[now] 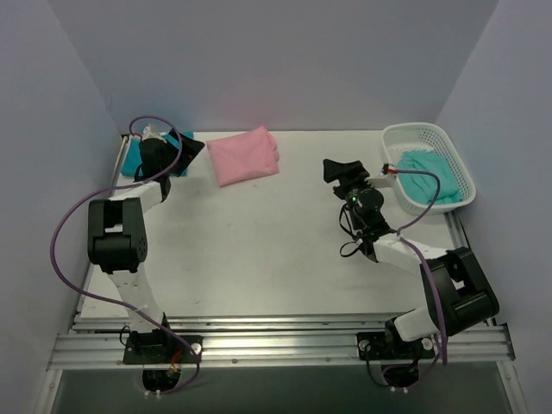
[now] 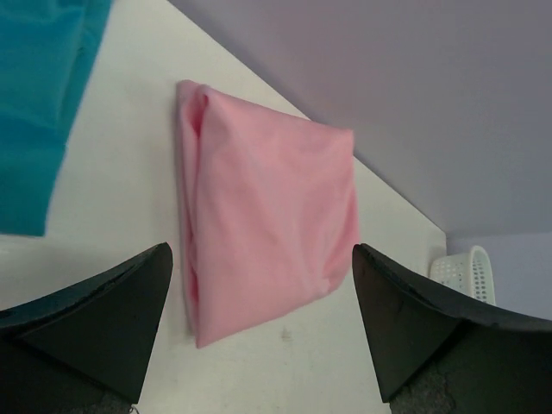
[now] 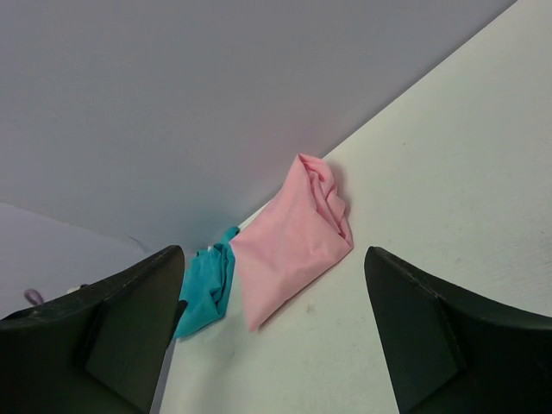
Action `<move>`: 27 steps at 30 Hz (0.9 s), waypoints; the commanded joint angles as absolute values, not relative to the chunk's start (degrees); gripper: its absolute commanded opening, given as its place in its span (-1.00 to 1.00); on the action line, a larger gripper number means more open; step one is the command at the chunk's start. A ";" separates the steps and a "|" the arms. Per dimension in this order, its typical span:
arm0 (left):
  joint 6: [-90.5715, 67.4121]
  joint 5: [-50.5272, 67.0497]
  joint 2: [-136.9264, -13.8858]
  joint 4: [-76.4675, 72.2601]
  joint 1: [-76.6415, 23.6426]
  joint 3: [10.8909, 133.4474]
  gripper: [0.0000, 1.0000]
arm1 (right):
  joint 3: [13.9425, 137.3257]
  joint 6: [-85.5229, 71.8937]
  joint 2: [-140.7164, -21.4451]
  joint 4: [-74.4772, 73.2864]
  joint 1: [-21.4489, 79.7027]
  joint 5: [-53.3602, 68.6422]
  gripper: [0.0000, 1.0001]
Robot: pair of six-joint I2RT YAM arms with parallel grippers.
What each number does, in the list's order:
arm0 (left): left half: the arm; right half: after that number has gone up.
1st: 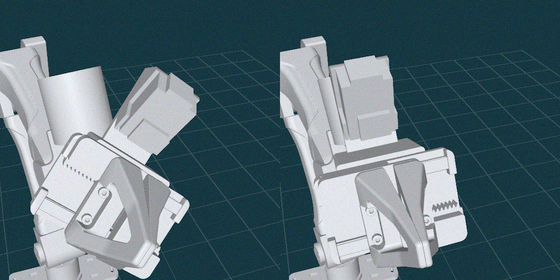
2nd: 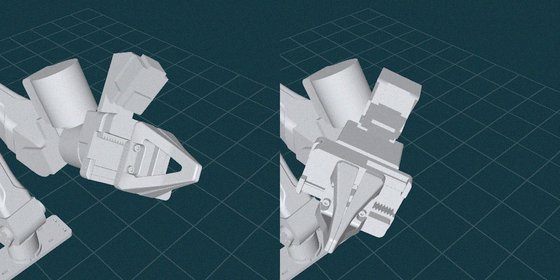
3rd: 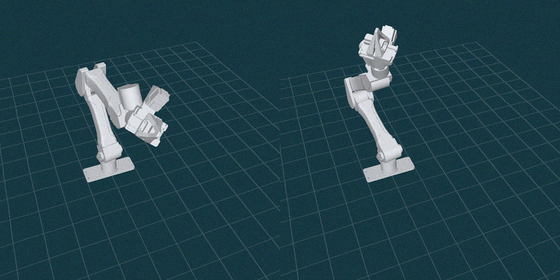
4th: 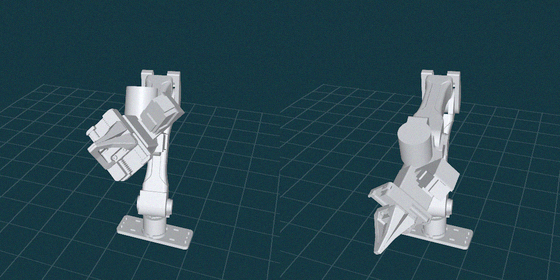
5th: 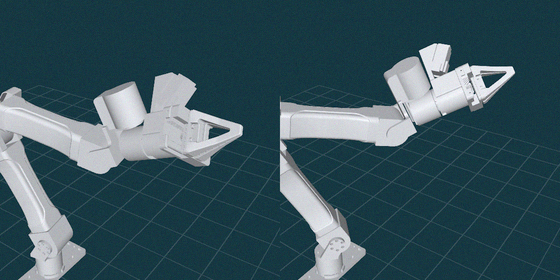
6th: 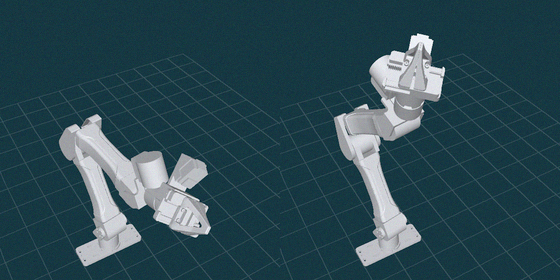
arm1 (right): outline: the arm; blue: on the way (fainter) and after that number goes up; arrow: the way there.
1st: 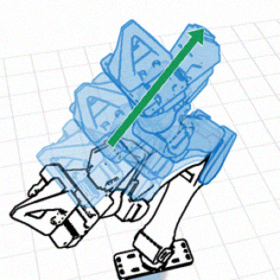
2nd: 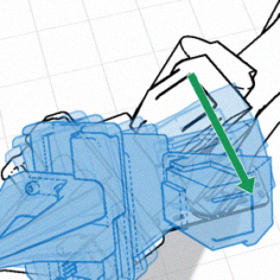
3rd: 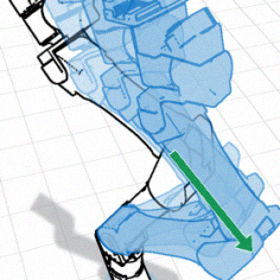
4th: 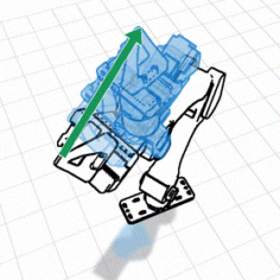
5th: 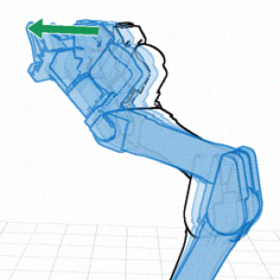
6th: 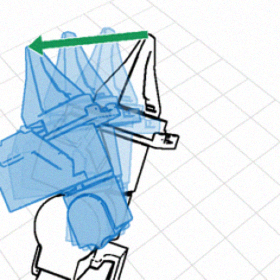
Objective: Fold and stack the t-shirts
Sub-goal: Fold the tshirt
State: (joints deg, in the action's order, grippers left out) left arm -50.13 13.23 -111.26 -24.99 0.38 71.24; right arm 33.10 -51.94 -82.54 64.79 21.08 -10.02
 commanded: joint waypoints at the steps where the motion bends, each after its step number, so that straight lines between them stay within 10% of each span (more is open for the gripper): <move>1: -46.76 18.34 -117.05 -16.72 5.17 80.40 0.88 | 33.31 -50.28 -79.72 65.57 21.44 -10.99 0.63; 27: -29.80 17.24 -129.47 10.11 -1.41 103.90 0.88 | 36.91 -50.80 -87.28 66.97 21.45 -10.20 0.63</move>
